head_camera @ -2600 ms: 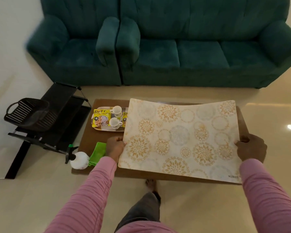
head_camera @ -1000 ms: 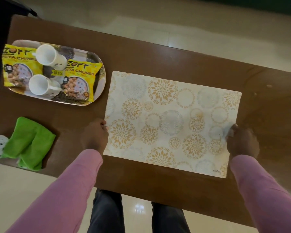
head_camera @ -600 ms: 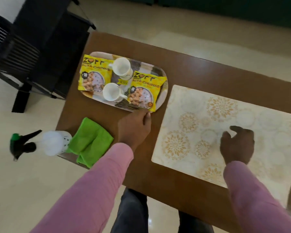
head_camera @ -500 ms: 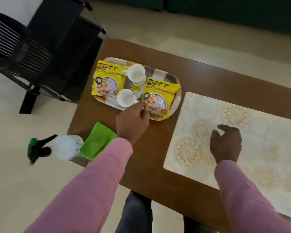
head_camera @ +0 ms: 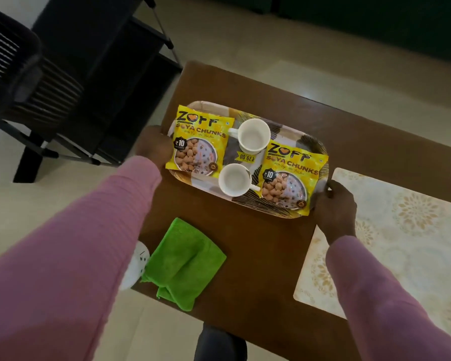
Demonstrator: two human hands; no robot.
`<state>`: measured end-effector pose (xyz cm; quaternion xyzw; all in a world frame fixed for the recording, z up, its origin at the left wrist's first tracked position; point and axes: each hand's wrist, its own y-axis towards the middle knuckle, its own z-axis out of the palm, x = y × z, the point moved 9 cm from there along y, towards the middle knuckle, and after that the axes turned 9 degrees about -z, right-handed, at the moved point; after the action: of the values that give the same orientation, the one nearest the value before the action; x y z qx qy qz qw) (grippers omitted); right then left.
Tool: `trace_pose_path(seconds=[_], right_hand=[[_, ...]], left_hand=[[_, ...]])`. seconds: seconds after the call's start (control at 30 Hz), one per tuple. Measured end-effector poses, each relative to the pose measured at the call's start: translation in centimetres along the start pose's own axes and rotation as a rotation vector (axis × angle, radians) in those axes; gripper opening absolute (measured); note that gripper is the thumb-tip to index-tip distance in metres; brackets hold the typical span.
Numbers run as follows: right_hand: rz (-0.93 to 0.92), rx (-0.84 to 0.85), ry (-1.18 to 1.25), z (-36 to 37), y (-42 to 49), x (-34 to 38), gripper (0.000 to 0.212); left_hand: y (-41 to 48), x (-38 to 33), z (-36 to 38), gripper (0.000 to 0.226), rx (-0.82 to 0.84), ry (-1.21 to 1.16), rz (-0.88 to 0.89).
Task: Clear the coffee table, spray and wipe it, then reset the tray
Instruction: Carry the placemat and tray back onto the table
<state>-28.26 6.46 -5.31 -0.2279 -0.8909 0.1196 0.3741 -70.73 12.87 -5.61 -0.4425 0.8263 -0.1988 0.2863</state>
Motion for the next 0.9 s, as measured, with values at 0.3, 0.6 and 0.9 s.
trace_pose_path(seconds=[0.3,0.6,0.9], right_hand=[[0.035,0.014,0.055,-1.1,1.2,-2.7,0.033],[0.124,-0.094,0.024,-13.0,-0.4,-13.0,0.027],[0.260,-0.119,-0.043,-24.5,-3.6,-26.9,0.025]], left_hand=[[-2.2,0.2,0.7,0.023,0.037,-0.149,-0.003],[-14.9,-2.7,8.6,0.020,0.100,-0.219,0.061],[-26.3,-2.4,22.2,0.015,0.274,-0.181,0.031]])
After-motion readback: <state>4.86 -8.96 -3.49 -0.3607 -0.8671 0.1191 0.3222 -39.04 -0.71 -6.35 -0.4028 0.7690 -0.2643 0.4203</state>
